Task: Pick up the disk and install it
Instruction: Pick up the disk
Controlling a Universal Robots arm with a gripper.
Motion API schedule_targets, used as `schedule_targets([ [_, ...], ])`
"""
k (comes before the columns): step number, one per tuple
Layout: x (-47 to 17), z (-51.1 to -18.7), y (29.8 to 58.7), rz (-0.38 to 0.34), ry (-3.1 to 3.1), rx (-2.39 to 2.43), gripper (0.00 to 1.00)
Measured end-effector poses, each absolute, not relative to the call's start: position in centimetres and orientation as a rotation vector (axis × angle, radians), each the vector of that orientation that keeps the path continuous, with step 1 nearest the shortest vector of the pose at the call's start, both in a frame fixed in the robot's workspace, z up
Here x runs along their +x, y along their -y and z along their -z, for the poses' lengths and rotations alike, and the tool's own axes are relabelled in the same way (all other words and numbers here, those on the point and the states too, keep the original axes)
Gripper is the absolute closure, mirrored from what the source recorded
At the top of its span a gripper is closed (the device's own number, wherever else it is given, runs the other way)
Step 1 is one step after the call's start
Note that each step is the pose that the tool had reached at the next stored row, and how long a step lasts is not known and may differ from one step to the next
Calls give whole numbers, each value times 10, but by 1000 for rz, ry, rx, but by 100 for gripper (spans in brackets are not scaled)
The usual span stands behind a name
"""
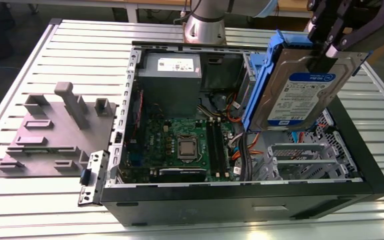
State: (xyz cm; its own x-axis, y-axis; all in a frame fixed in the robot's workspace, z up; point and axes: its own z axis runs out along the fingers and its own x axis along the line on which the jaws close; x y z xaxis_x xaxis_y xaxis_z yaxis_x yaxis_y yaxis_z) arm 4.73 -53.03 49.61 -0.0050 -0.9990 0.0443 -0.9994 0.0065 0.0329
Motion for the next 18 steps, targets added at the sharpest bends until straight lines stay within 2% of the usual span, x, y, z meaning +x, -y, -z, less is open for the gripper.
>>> schedule_targets([
  [4, 47, -494, 539, -6, 2192, 2179, 65],
  [8, 47, -493, 545, 30, 2208, 2196, 65],
  [18, 47, -485, 561, 40, 2212, 2201, 65],
])
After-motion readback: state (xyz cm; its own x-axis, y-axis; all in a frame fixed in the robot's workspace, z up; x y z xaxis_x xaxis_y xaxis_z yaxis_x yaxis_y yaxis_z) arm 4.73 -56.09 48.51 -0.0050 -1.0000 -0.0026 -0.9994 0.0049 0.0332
